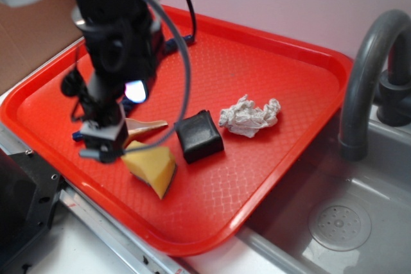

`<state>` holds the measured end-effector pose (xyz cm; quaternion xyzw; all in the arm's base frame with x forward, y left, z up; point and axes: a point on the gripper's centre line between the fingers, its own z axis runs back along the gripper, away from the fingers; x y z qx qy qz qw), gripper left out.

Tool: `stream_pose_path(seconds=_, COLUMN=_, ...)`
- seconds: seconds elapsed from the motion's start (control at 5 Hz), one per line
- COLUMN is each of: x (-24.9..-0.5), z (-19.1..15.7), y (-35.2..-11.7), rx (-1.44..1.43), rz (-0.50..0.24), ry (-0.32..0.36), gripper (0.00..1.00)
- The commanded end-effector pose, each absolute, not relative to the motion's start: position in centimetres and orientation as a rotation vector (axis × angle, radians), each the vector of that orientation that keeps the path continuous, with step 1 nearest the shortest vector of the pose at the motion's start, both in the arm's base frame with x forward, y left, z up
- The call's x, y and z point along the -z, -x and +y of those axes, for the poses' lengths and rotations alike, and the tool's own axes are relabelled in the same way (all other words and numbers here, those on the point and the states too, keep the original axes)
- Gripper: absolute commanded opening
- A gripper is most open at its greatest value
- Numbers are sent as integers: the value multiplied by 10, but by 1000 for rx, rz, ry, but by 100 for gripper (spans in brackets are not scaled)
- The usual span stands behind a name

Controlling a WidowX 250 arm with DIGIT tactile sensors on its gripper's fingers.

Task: Grab the green sponge.

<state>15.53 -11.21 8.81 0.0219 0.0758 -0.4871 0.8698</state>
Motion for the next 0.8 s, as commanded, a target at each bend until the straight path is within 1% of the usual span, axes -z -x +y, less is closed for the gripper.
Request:
stream_pose_path(seconds=0.0, x=-50, z=-118, y=-147, rx=1072, rz=184, ry=-59, gripper=100)
stream_pose_path(seconds=0.2, x=-29, z=-118, y=-141, rx=1103, rz=268, ry=-101, gripper=100)
stream_pose_path(seconds=0.4, x=-18, z=-114, y=-138, rx=1098, rz=294, ry=-106, gripper=100)
stream_pose_path(seconds=0.6, x=-12, z=-107, y=-140, rx=1065, rz=296, ry=-102, gripper=0)
